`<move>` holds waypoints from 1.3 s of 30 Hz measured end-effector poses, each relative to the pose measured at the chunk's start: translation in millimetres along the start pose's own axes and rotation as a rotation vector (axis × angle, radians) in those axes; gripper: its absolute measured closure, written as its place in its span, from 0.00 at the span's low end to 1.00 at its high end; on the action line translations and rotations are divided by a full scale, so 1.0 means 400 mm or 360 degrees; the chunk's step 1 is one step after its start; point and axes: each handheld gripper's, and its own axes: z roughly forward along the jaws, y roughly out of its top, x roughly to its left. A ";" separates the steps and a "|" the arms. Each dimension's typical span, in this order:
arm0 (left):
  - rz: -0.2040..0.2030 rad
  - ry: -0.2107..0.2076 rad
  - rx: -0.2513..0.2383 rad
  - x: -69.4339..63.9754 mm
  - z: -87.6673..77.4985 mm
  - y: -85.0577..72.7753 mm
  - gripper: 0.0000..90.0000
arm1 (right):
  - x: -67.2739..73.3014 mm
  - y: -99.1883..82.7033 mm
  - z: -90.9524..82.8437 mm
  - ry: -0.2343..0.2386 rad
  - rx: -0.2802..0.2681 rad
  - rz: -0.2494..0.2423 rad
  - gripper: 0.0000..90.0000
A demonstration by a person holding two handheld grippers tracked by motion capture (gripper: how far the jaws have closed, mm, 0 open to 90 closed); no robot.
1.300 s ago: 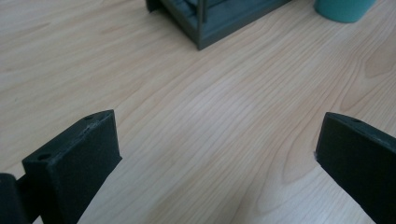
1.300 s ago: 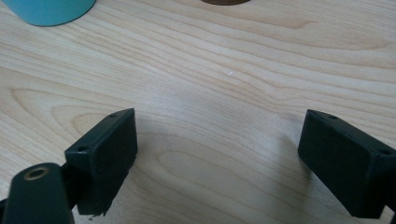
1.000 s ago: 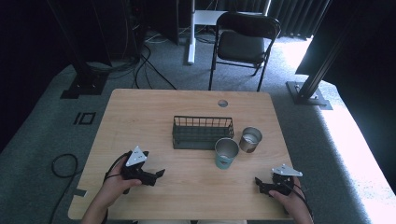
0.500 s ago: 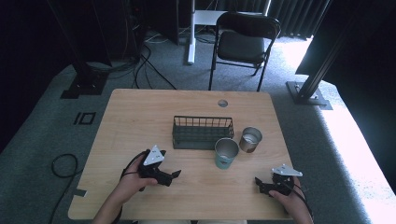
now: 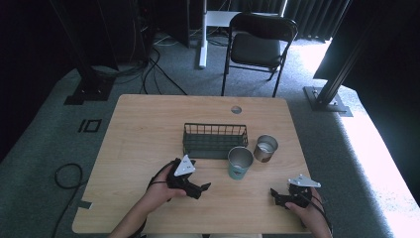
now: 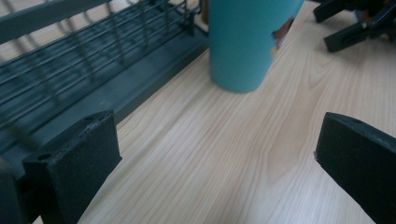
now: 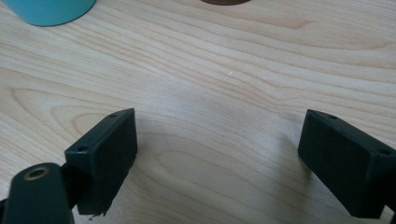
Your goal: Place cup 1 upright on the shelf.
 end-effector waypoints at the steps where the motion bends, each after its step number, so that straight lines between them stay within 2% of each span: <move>1: -0.0006 -0.0002 -0.0011 -0.004 0.007 0.004 0.00 | 0.000 0.000 0.000 0.0000 0.0000 0.0001 0.13; 8: 0.0014 -0.0047 -0.0028 -0.030 0.058 0.028 0.00 | 0.000 0.000 0.000 0.0000 0.0000 0.0000 0.13; 12: 0.0025 -0.0046 -0.0020 -0.040 0.086 0.040 0.00 | 0.000 0.000 0.000 0.0000 0.0000 0.0000 0.13; 20: 0.0018 -0.0076 -0.0097 -0.062 0.134 0.075 0.00 | 0.000 0.000 0.000 0.0000 0.0000 0.0000 0.13; 23: 0.0017 -0.0041 -0.0127 -0.071 0.161 0.097 0.00 | 0.000 0.000 0.000 0.0000 0.0000 0.0000 0.13; 27: -0.0010 -0.0051 -0.0158 -0.077 0.182 0.111 0.00 | 0.000 0.000 0.000 0.0000 0.0000 0.0001 0.13; 31: -0.0002 -0.0036 -0.0166 -0.087 0.206 0.118 0.00 | 0.000 0.000 0.000 0.0000 -0.0001 0.0001 0.13; 39: -0.0046 0.0004 -0.0225 -0.096 0.244 0.122 0.00 | 0.000 0.000 0.000 0.0000 -0.0001 0.0000 0.13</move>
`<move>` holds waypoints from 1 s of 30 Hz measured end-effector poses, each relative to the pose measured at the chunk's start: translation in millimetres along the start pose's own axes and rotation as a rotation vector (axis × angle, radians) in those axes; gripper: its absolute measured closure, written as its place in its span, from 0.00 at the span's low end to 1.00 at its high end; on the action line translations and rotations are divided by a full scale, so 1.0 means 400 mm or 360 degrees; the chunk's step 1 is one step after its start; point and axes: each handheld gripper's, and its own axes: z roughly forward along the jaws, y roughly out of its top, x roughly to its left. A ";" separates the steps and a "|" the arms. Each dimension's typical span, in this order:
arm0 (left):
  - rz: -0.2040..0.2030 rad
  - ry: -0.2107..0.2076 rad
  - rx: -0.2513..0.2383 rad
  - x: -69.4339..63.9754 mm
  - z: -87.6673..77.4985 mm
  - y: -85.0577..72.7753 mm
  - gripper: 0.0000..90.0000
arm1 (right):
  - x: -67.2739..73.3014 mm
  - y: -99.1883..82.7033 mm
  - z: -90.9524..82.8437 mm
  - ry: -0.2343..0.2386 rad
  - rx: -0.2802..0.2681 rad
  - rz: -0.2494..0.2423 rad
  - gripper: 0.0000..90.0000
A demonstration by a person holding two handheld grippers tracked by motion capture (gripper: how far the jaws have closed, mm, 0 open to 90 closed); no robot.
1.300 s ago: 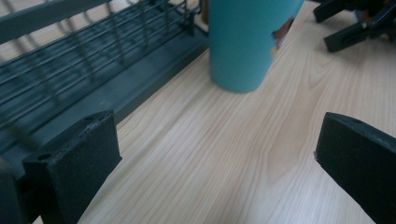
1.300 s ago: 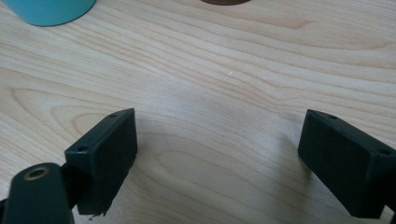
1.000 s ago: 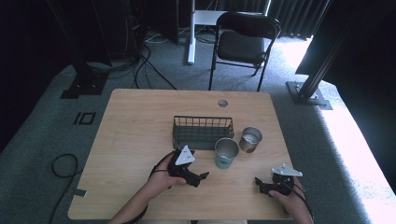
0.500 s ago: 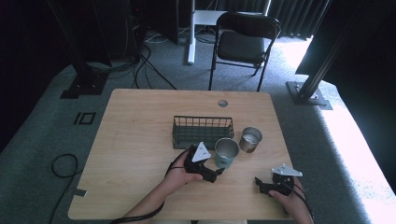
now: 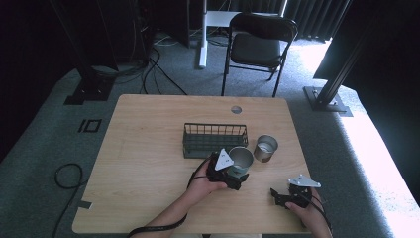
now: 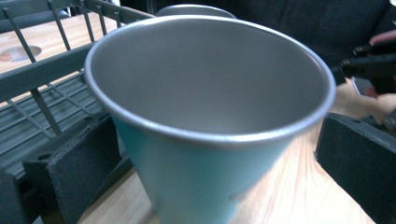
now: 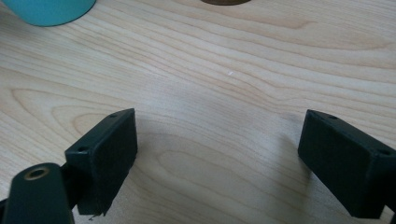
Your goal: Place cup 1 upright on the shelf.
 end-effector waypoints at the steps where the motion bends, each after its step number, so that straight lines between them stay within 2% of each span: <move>1: -0.0012 0.0007 -0.0014 -0.001 0.004 0.001 0.00 | 0.000 0.000 0.000 0.0000 -0.0001 -0.0001 0.13; 5: -0.0032 0.0052 -0.0063 -0.007 0.020 0.004 0.00 | 0.000 0.000 0.000 0.0000 0.0000 0.0000 0.13; 13: -0.0002 0.0096 -0.0086 -0.023 0.038 0.007 0.01 | 0.000 0.000 0.000 0.0000 0.0000 0.0000 0.13; 15: -0.0010 0.0115 -0.0093 -0.023 0.040 0.007 0.06 | 0.000 0.000 0.000 0.0000 0.0000 0.0000 0.13; 17: 0.0006 0.0112 -0.0091 -0.021 0.043 0.007 0.08 | 0.000 0.000 0.000 0.0000 0.0000 0.0000 0.13; 18: 0.0023 0.0112 -0.0099 -0.019 0.042 0.006 0.16 | 0.000 0.000 0.000 0.0000 0.0000 0.0000 0.13; 21: 0.0040 0.0096 -0.0100 -0.021 0.040 0.006 0.16 | 0.000 0.000 0.000 0.0000 0.0000 0.0000 0.13; 25: 0.0021 0.0081 -0.0099 -0.020 0.036 0.007 0.17 | 0.000 0.000 0.000 0.0000 0.0000 0.0000 0.13; 30: 0.0038 0.0050 -0.0101 -0.022 0.023 0.016 0.17 | 0.000 0.000 0.000 0.0000 -0.0001 0.0000 0.13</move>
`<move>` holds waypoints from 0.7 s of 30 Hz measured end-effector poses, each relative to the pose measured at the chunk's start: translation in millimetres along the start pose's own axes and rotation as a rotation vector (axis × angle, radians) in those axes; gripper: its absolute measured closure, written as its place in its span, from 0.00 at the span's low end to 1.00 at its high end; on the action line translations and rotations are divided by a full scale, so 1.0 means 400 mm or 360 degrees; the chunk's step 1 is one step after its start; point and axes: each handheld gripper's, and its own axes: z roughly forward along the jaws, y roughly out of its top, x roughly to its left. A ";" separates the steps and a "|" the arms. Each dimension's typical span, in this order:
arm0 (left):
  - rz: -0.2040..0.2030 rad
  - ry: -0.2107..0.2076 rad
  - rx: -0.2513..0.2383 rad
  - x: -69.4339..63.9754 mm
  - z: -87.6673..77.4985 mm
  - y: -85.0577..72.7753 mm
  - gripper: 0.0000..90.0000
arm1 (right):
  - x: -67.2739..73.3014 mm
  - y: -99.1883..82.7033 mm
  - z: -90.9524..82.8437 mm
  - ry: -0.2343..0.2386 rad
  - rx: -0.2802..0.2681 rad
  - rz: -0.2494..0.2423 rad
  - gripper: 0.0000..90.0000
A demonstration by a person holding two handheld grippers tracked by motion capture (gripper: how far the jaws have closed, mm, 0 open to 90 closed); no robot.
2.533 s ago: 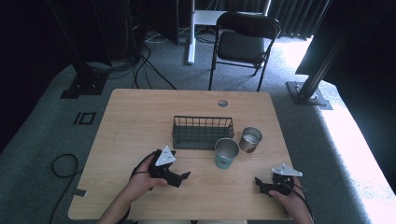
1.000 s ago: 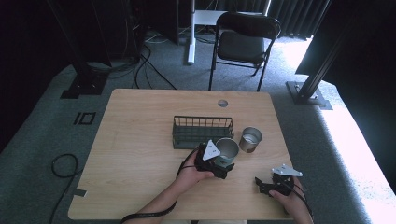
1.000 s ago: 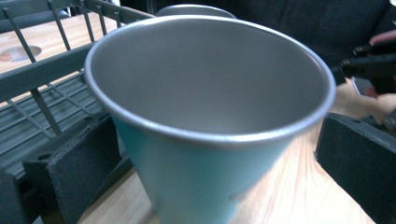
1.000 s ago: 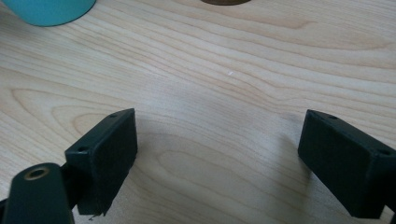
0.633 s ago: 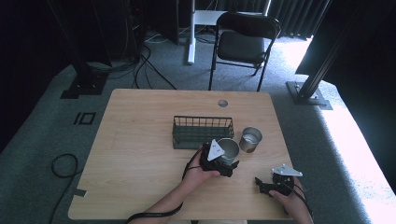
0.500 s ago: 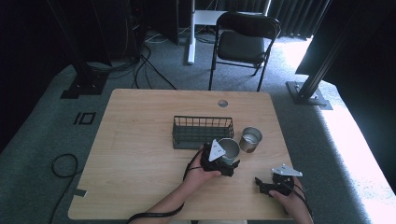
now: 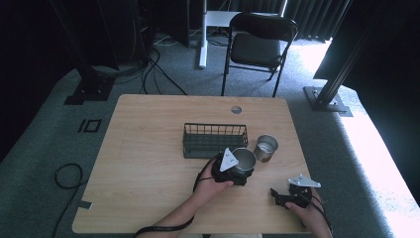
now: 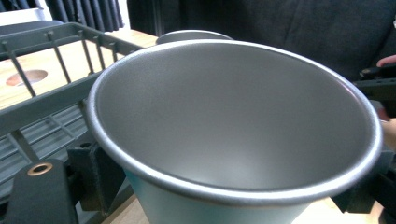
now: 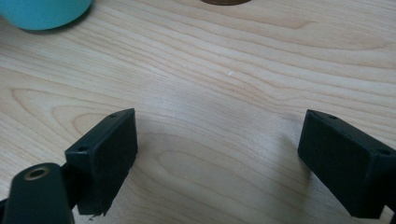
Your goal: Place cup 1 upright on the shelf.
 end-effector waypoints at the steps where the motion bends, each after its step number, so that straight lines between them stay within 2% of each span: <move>1: 0.0004 -0.0011 0.0000 -0.001 -0.002 0.003 0.17 | 0.000 0.000 0.000 0.0000 0.0001 0.0001 0.13; 5: -0.0004 -0.0055 -0.0007 -0.008 -0.015 0.013 0.17 | 0.000 0.000 0.000 0.0000 0.0001 0.0001 0.13; 8: -0.0041 -0.0096 -0.0019 -0.009 -0.026 0.020 0.17 | 0.000 0.000 0.000 0.0000 0.0000 0.0000 0.13; 13: -0.0006 -0.0099 -0.0028 -0.010 -0.045 0.038 0.17 | 0.000 0.000 0.000 0.0000 0.0000 0.0000 0.13; 21: -0.0012 -0.0077 -0.0077 0.006 -0.083 0.072 0.17 | 0.000 0.000 0.000 -0.0001 -0.0001 -0.0001 0.13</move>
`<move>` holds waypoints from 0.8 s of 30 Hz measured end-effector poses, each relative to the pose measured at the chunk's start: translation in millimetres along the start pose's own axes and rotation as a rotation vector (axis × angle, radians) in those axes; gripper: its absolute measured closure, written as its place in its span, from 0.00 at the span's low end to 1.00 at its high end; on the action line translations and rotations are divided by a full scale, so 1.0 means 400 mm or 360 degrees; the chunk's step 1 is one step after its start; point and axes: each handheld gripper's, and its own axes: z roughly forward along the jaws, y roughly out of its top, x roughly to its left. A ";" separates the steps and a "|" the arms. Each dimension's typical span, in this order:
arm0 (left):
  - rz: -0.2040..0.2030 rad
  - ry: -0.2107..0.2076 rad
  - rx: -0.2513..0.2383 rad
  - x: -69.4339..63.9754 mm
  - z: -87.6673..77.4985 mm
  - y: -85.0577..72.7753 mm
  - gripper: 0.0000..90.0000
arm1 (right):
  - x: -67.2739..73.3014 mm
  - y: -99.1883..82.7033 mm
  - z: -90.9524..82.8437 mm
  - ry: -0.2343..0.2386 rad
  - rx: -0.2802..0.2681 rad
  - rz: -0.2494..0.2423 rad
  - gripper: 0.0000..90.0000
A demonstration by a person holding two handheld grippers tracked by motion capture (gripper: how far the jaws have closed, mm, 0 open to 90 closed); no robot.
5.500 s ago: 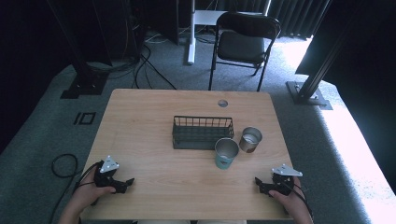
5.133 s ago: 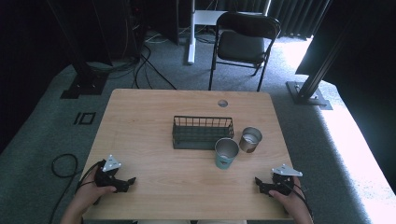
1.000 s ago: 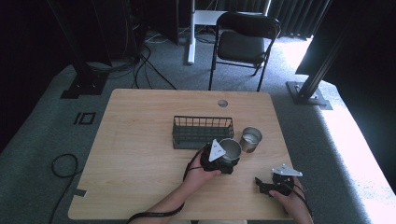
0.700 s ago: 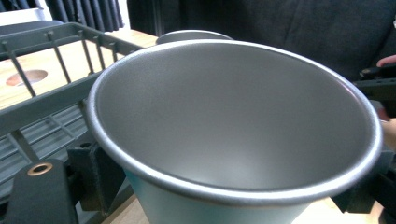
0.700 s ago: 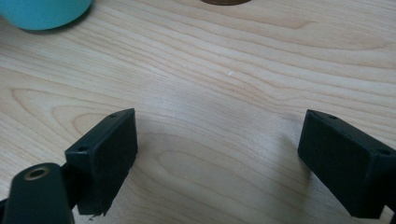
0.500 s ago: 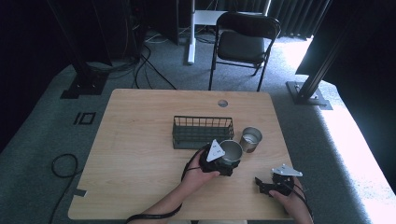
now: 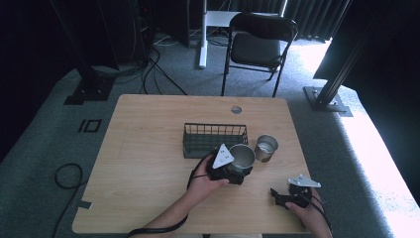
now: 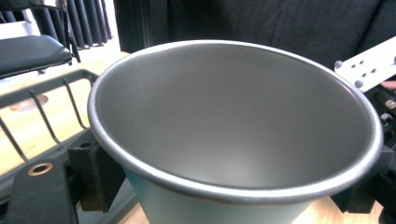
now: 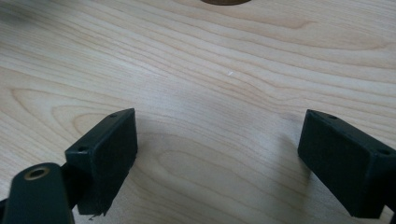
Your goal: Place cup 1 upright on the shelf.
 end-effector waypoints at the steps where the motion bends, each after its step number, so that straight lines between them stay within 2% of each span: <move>1: -0.0004 -0.0003 -0.0003 0.002 -0.004 0.003 0.17 | 0.000 0.000 0.000 0.0000 0.0000 0.0000 0.13; 10: -0.0016 0.0008 -0.0025 0.015 -0.035 0.027 0.17 | 0.000 0.000 0.000 0.0000 0.0000 0.0000 0.13; 14: -0.0042 0.0007 -0.0056 0.023 -0.047 0.043 0.17 | 0.000 0.000 0.000 0.0000 0.0000 0.0000 0.13; 15: -0.0031 0.0007 -0.0056 0.025 -0.051 0.046 0.17 | 0.000 0.000 0.000 0.0000 0.0000 0.0000 0.13; 24: -0.0043 0.0059 -0.0113 0.050 -0.080 0.079 0.17 | 0.000 0.000 0.000 0.0000 0.0001 -0.0001 0.13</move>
